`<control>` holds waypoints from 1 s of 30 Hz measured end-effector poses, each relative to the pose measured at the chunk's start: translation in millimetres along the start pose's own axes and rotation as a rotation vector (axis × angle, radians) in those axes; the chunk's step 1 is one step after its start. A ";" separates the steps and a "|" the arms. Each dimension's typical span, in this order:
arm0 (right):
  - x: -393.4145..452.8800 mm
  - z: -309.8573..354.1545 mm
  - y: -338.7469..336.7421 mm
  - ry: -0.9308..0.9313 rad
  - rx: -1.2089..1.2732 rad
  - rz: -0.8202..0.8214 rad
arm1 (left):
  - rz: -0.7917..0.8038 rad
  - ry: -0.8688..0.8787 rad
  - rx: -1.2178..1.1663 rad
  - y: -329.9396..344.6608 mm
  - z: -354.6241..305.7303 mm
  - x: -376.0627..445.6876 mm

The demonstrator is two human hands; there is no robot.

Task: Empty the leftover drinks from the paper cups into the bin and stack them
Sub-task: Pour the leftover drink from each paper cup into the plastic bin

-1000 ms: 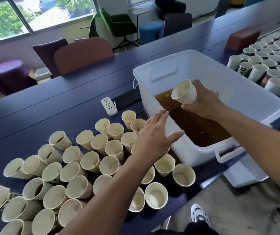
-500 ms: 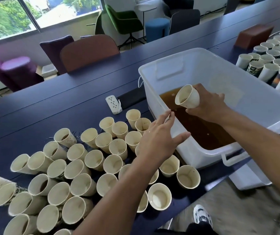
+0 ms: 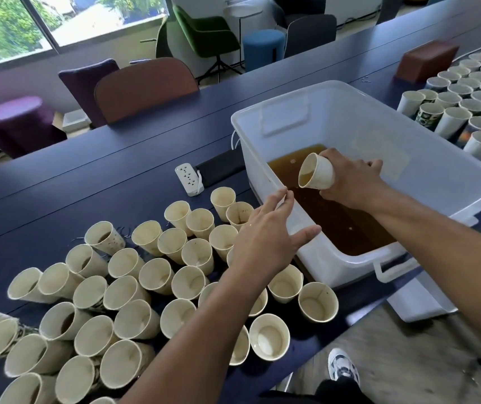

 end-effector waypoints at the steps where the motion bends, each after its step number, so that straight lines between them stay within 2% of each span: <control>1: 0.5 -0.8 0.6 0.001 -0.009 -0.001 | 0.001 -0.001 -0.001 -0.1 0.0 0.3; 30: 3.2 3.5 7.5 -0.118 -0.176 -0.094 | 0.005 -0.007 -0.003 1.3 1.3 2.8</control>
Point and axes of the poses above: each hand's wrist, its own x-axis towards the middle knuckle, its own y-axis out of the palm, z = x × y, the point moved 8 cm from there along x, towards the middle knuckle, and after that the axes turned 5 degrees about -z, right-handed, at the moved point
